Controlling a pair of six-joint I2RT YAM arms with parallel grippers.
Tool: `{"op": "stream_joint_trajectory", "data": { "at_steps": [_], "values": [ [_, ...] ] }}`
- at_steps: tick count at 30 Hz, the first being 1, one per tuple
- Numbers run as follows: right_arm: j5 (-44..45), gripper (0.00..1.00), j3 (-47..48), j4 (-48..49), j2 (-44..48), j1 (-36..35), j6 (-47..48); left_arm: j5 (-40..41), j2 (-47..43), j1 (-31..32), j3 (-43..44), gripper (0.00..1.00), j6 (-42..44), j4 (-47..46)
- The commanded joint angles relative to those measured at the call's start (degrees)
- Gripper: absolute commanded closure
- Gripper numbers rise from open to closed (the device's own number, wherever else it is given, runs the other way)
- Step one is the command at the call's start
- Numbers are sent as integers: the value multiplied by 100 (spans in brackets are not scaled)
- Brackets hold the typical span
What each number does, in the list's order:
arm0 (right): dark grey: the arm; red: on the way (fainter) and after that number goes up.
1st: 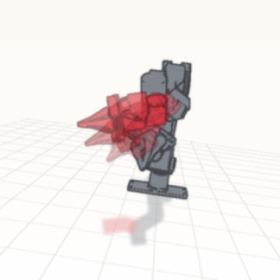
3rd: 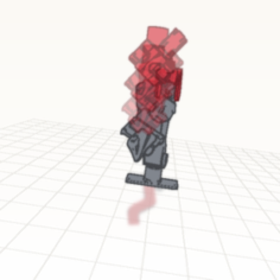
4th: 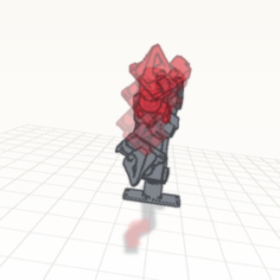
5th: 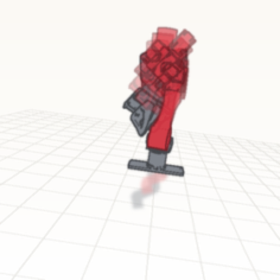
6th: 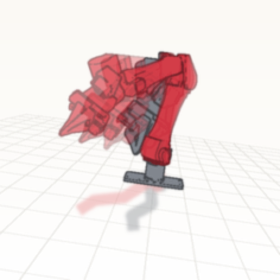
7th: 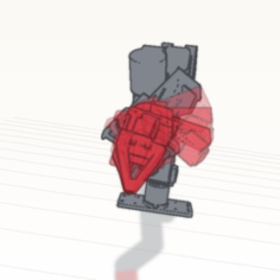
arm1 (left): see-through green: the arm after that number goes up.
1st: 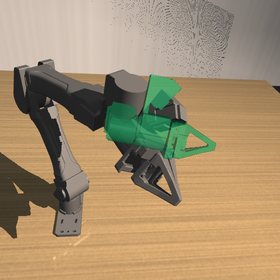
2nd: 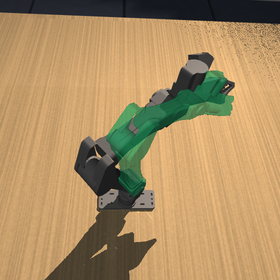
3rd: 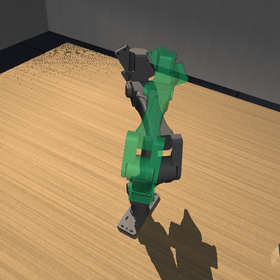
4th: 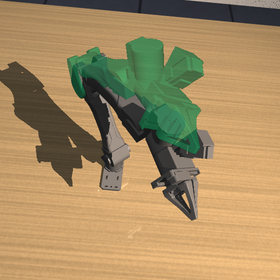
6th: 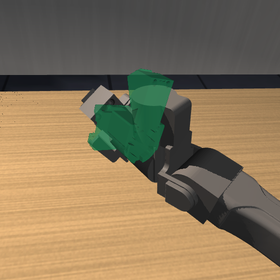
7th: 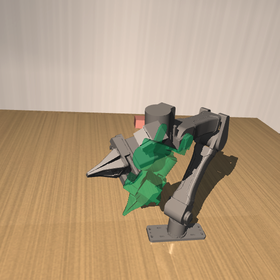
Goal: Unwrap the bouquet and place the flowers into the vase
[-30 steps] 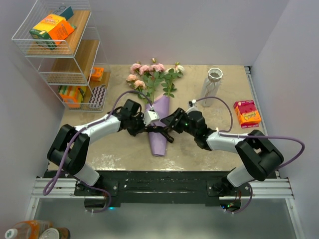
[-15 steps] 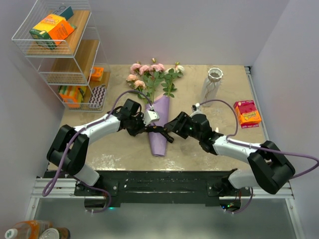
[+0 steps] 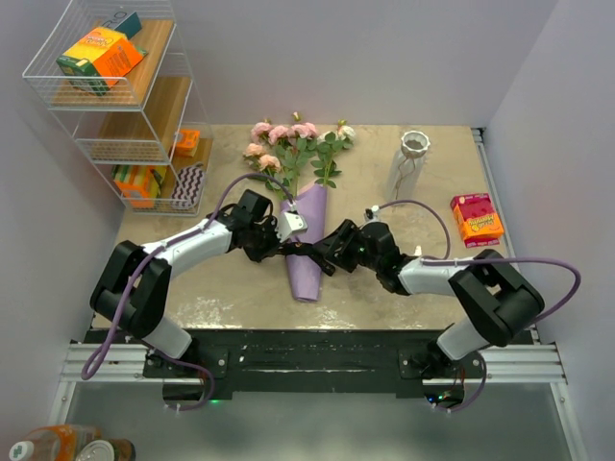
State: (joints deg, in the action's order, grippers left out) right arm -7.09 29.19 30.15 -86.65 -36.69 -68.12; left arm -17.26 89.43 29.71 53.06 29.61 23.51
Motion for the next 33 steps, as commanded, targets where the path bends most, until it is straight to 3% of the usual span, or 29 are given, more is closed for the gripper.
{"op": "stream_joint_trajectory", "data": {
  "at_steps": [1, 7, 13, 18, 23, 27, 33],
  "values": [
    [85, 35, 148, 632, -220, 65, -149, -6, -180, 8, 223, 93, 10, 22],
    [234, 41, 236, 913, -537, 118, -114, 3, -206, 8, 196, 94, 45, 49],
    [384, 58, 254, 1142, -625, 109, -97, 29, -259, 8, 144, 96, 89, 57],
    [498, 65, 324, 1072, -572, 118, -9, 38, -294, 17, 126, 97, 89, 49],
    [551, 87, 307, 1063, -511, 118, 62, 12, -321, 17, 152, 100, 80, 75],
    [674, 100, 315, 748, -99, 118, 219, -49, -382, -36, 249, 100, 28, 224],
    [1218, 100, 421, -594, 1096, 127, 931, -629, -558, -782, 837, 100, -130, 786]
  ]
}}
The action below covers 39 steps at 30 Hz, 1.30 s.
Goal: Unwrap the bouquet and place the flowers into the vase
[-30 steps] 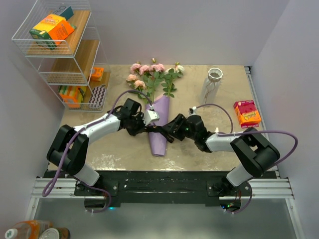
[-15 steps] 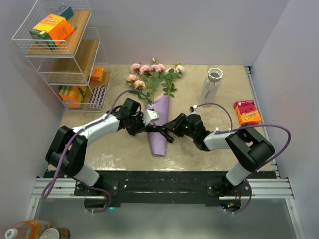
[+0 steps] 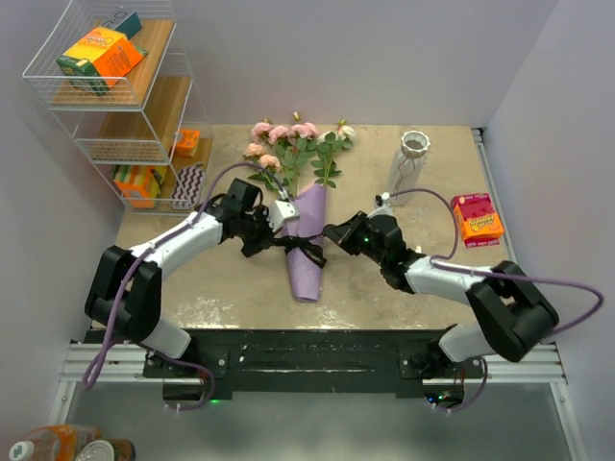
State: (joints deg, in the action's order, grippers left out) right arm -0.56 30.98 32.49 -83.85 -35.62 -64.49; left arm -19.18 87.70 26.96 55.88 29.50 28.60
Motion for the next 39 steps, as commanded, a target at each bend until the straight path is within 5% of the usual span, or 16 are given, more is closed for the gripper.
{"op": "stream_joint_trajectory", "data": {
  "at_steps": [1, 11, 16, 21, 23, 25, 28, 31, 36, 39],
  "values": [
    [670, 100, 242, -1023, 1140, 37, 700, -455, -429, -742, 669, 100, -154, 356],
    [1462, 100, -22, -3028, 3162, 871, 1210, 448, -1228, -1597, 442, 100, -163, 497],
    [1655, 100, 206, -3942, 3472, 1608, 1588, 1082, -1413, -2097, 188, 100, -94, 550],
    [1095, 100, 329, -3778, 3359, 1988, 1685, 996, -1870, -2292, -77, 100, 188, 655],
    [534, 95, 452, -3532, 3034, 1858, 1939, 594, -1941, -2283, -103, 100, 258, 769],
    [766, 64, 688, -3293, 2692, 1124, 2237, 328, -1897, -2283, 45, 100, 276, 962],
    [1330, 48, 962, -3311, 2331, 277, 2519, -111, -1730, -2274, 343, 97, 285, 1165],
    [1128, 46, 989, -2819, 2005, 29, 2538, -402, -1634, -2239, 660, 92, 294, 1296],
    [1145, 44, 1331, -2432, 1364, -489, 2932, -911, -1668, -2239, 864, 60, 425, 1692],
    [1321, 43, 1691, -2405, 855, -929, 3213, -1158, -1712, -2230, 741, 55, 522, 1737]
  ]
}}
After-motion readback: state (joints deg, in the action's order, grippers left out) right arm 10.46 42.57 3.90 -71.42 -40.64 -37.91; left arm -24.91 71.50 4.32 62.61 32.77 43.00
